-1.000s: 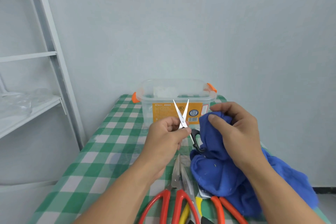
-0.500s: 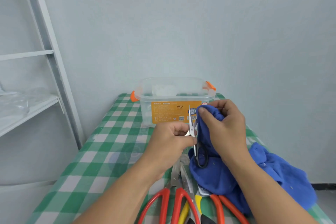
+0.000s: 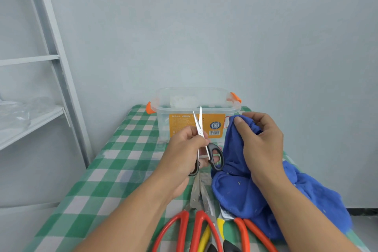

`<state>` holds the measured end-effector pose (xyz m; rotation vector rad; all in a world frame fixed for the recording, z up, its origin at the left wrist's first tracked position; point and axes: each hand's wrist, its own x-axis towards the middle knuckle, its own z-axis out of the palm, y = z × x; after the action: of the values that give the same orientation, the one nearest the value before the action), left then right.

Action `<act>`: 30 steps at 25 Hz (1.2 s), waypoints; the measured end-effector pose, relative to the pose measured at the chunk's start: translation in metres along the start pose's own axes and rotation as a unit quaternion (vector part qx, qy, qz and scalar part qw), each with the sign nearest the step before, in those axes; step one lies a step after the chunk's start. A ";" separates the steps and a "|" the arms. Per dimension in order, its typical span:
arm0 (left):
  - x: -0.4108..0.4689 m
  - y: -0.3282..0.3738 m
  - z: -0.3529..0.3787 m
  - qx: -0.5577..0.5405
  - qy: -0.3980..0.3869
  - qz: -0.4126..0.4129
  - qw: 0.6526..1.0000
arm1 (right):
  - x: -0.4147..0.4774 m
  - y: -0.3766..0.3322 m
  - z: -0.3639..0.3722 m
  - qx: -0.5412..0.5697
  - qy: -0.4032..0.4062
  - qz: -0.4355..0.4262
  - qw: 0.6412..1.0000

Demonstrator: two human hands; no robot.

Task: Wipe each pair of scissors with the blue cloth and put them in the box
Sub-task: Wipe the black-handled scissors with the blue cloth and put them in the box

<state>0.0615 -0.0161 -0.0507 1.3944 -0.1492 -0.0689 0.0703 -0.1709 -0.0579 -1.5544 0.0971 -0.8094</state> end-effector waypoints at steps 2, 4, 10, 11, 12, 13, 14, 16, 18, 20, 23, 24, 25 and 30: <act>0.001 0.001 -0.001 -0.021 0.000 -0.002 1.000 | -0.002 0.001 -0.001 -0.022 -0.005 -0.009 1.000; 0.003 0.003 -0.001 -0.019 0.012 -0.001 1.000 | -0.003 0.003 -0.002 -0.017 -0.017 -0.014 1.000; 0.012 0.026 0.001 -0.023 0.013 0.004 1.000 | -0.001 0.006 -0.002 0.009 -0.049 -0.011 0.999; 0.014 0.029 0.002 -0.028 0.010 0.000 1.000 | -0.003 0.007 0.000 0.013 -0.052 -0.007 0.999; 0.016 0.032 0.003 -0.030 0.009 -0.005 0.999 | -0.004 0.008 0.001 0.016 -0.054 -0.006 0.998; 0.018 0.035 0.005 -0.021 0.012 -0.009 1.000 | -0.004 0.010 0.003 0.015 -0.054 -0.004 0.998; 0.021 0.038 0.007 0.004 0.015 -0.013 1.000 | -0.004 0.009 0.005 0.016 -0.054 -0.001 0.998; 0.028 0.048 0.007 0.059 0.018 -0.011 0.998 | -0.002 0.006 0.005 0.014 -0.054 0.004 0.998; 0.040 0.061 0.005 0.087 0.028 -0.008 0.996 | 0.001 0.006 0.005 0.002 -0.057 -0.004 0.998; 0.053 0.073 0.003 0.105 0.030 -0.022 0.994 | 0.002 0.008 0.005 -0.012 -0.064 -0.012 0.998; 0.071 0.089 0.002 0.157 0.030 -0.015 0.987 | 0.004 0.012 0.002 -0.020 -0.080 -0.002 0.997; 0.077 0.093 0.002 0.181 0.032 -0.003 0.983 | 0.005 0.013 0.001 -0.026 -0.086 -0.003 0.996; 0.084 0.097 0.003 0.215 0.033 0.009 0.976 | 0.006 0.015 0.000 -0.030 -0.094 -0.008 0.995; 0.130 0.101 0.011 0.522 -0.022 0.052 0.851 | 0.005 0.015 0.004 -0.130 -0.113 -0.144 0.974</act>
<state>0.1846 -0.0267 0.0588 2.4771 -0.3290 0.0910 0.0822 -0.1724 -0.0688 -1.9283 -0.2012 -0.8642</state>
